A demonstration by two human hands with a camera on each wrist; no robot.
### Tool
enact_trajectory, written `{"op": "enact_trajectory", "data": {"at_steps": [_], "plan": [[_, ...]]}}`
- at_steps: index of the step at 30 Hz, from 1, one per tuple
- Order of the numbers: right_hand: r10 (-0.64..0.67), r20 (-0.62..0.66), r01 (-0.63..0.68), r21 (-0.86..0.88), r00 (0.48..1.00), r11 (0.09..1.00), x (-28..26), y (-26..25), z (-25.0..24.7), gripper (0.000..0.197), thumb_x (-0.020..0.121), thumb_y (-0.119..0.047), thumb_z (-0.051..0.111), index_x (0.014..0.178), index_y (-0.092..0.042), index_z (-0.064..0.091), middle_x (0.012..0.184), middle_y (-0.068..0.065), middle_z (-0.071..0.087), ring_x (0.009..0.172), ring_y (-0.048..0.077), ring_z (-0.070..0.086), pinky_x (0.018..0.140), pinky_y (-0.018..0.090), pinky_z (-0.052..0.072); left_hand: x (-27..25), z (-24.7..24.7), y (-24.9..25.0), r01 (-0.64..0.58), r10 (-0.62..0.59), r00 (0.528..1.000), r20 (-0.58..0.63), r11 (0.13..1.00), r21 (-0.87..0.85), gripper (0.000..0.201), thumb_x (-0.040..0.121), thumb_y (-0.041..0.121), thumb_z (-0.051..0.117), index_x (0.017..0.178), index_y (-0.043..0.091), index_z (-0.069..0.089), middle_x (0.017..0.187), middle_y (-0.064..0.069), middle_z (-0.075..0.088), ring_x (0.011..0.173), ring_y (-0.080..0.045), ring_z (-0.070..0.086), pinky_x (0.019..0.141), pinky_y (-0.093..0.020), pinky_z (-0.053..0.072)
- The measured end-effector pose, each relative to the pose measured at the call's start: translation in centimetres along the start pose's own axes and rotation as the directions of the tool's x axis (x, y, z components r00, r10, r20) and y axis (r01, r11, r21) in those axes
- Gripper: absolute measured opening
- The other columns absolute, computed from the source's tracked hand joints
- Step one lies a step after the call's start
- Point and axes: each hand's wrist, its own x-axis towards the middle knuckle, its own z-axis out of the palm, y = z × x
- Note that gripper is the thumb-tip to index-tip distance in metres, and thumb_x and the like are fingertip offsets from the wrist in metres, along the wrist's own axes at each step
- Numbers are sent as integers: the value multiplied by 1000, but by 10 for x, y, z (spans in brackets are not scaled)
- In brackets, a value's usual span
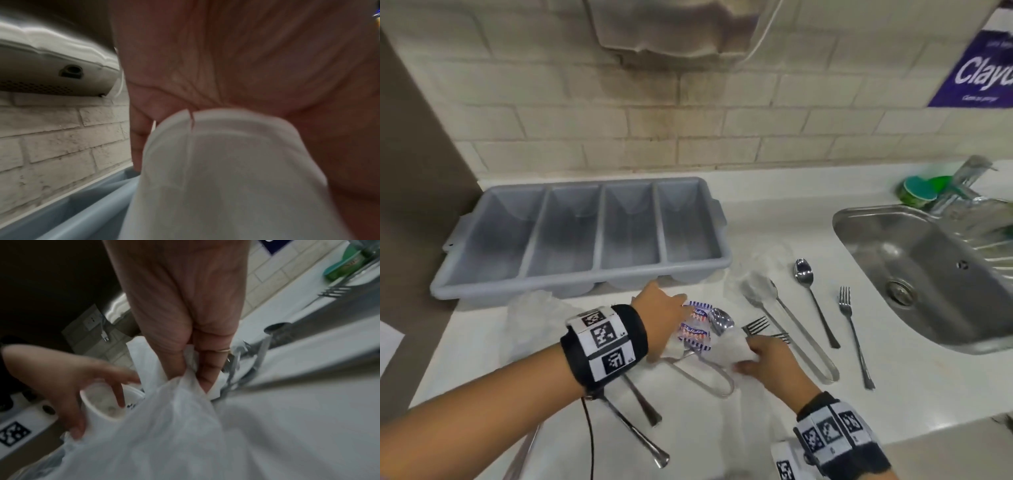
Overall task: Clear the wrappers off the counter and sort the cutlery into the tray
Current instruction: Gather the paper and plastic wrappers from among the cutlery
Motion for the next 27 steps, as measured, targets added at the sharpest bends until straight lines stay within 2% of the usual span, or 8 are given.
{"op": "enact_trajectory", "data": {"at_steps": [7, 11, 14, 17, 20, 21, 24, 27], "plan": [[-43, -217, 126, 388, 975, 913, 8, -28, -110, 13, 66, 2, 78, 73, -7, 71, 39, -21, 61, 39, -11, 54, 48, 4, 41, 6, 5, 8, -87, 80, 986, 148, 995, 41, 67, 88, 33, 45, 148, 30, 15, 158, -1, 22, 132, -30, 45, 111, -71, -3], [-147, -190, 196, 274, 971, 942, 63, -29, -138, 29, 65, -6, 82, 68, -31, 67, 113, -22, 61, 90, -12, 56, 78, 2, 40, 4, 17, 4, 12, 7, 990, 139, 991, -135, 60, 89, 29, 42, 146, 33, 23, 155, 2, 28, 138, -24, 36, 110, -71, 0], [-127, 10, 127, 39, 992, 991, 117, -14, -114, 26, 65, -10, 83, 89, -7, 72, 142, -2, 44, 115, 9, 48, 90, 12, 34, -2, 26, 0, 125, -96, 990, 101, 930, -345, 61, 85, 33, 48, 142, 35, 29, 147, 7, 40, 135, -19, 41, 114, -63, 0], [-61, 142, 81, -140, 988, 987, 151, -1, -88, 64, 67, -15, 81, 122, 1, 55, 131, 4, 56, 108, 14, 54, 87, 17, 37, -11, 35, -4, 216, -204, 976, 71, 894, -393, 65, 81, 41, 55, 141, 31, 32, 147, 9, 40, 135, -12, 40, 119, -55, -5], [-76, 146, 113, -268, 986, 957, 158, 0, -78, 5, 74, -10, 71, 72, -12, 67, 90, 8, 65, 80, 23, 62, 59, 9, 46, -21, 44, -1, 267, -258, 963, 79, 871, -412, 70, 77, 32, 58, 142, 29, 32, 149, 8, 39, 137, -8, 37, 118, -51, -14], [-107, 146, 144, -272, 984, 951, 162, 2, -77, 22, 74, -9, 69, 59, -22, 60, 79, 6, 62, 74, 24, 62, 49, 7, 38, -23, 45, 1, 283, -282, 957, 69, 853, -439, 71, 75, 28, 57, 142, 29, 33, 148, 9, 41, 136, -8, 39, 116, -50, -18], [-237, 22, 235, -238, 971, 942, 163, 1, -89, 16, 76, -7, 67, 66, -19, 67, 75, 4, 64, 66, 15, 59, 47, 2, 37, -26, 48, 3, 311, -371, 929, 2, 775, -550, 63, 77, 23, 56, 138, 30, 41, 138, 13, 53, 130, -10, 48, 104, -35, -39], [-268, -139, 265, -43, 953, 963, 138, -1, -114, 20, 75, 5, 64, 78, -15, 71, 69, -8, 68, 67, 10, 58, 52, -3, 39, -31, 47, 1, 298, -411, 911, -47, 731, -614, 52, 78, 28, 51, 130, 30, 51, 128, 12, 61, 123, -13, 53, 108, -25, -33]]}}
